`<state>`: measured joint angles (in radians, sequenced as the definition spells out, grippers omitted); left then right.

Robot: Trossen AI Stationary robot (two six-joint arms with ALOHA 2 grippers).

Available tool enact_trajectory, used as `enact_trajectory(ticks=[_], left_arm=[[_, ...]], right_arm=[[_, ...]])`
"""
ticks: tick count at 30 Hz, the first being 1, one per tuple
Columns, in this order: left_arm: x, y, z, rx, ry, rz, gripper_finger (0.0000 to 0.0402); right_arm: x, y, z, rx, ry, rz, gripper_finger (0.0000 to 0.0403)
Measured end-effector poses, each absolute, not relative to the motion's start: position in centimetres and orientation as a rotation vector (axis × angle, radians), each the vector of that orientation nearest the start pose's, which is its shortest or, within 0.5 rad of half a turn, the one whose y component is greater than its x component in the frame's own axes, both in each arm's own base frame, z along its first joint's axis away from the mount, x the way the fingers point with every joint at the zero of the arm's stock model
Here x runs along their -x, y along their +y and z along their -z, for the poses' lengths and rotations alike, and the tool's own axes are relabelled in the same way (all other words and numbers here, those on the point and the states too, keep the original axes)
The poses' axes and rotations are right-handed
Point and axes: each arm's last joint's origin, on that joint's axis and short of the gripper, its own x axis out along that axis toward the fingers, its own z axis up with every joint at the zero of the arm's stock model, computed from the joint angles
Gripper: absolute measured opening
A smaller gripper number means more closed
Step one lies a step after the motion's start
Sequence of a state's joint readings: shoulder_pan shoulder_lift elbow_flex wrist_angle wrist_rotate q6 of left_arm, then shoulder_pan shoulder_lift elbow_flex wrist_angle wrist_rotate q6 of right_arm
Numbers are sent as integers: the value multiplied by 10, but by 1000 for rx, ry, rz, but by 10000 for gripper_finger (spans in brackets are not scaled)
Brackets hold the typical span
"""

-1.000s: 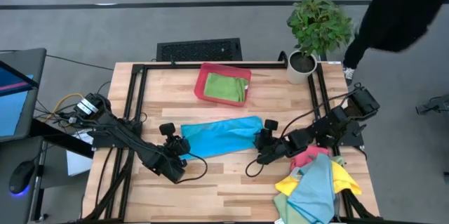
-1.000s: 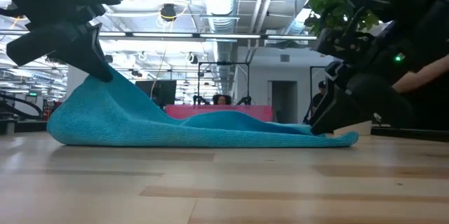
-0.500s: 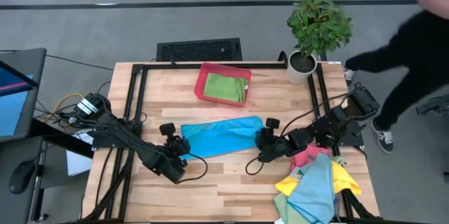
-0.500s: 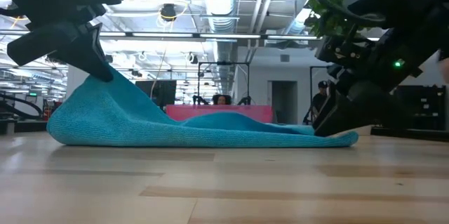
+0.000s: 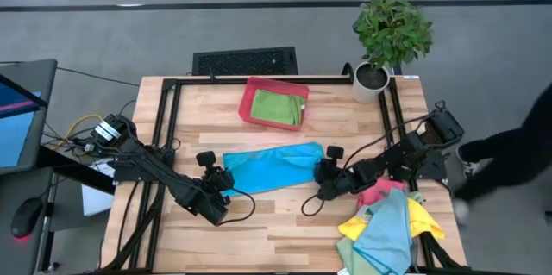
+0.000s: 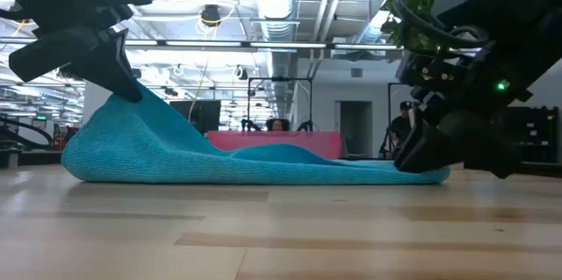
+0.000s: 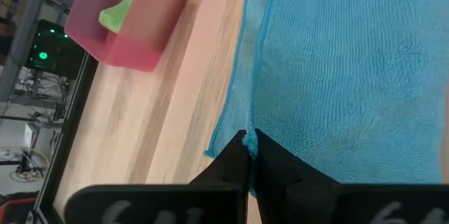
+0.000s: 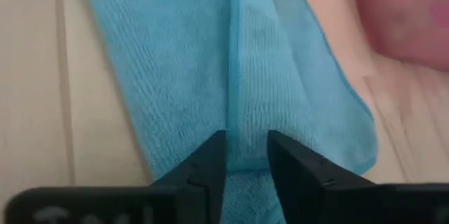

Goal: Fold microfiber towels
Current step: Fold the blue microfiber cloth

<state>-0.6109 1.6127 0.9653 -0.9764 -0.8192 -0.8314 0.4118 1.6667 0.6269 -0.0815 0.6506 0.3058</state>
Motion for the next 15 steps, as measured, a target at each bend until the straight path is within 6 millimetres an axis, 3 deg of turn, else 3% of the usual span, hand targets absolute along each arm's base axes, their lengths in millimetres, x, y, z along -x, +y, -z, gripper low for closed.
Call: enact_trajectory(ticks=[9, 12, 15], left_arm=[[-223, -131, -180, -339, 1007, -610, 0], [-223, -131, -180, -339, 1007, -610, 0], [-224, -131, -180, -339, 1006, -610, 0]], right_arm=[[-246, 86, -106, 295, 917, 359, 18], [-245, 91, -107, 310, 905, 334, 12], [-247, 97, -111, 311, 888, 315, 39]])
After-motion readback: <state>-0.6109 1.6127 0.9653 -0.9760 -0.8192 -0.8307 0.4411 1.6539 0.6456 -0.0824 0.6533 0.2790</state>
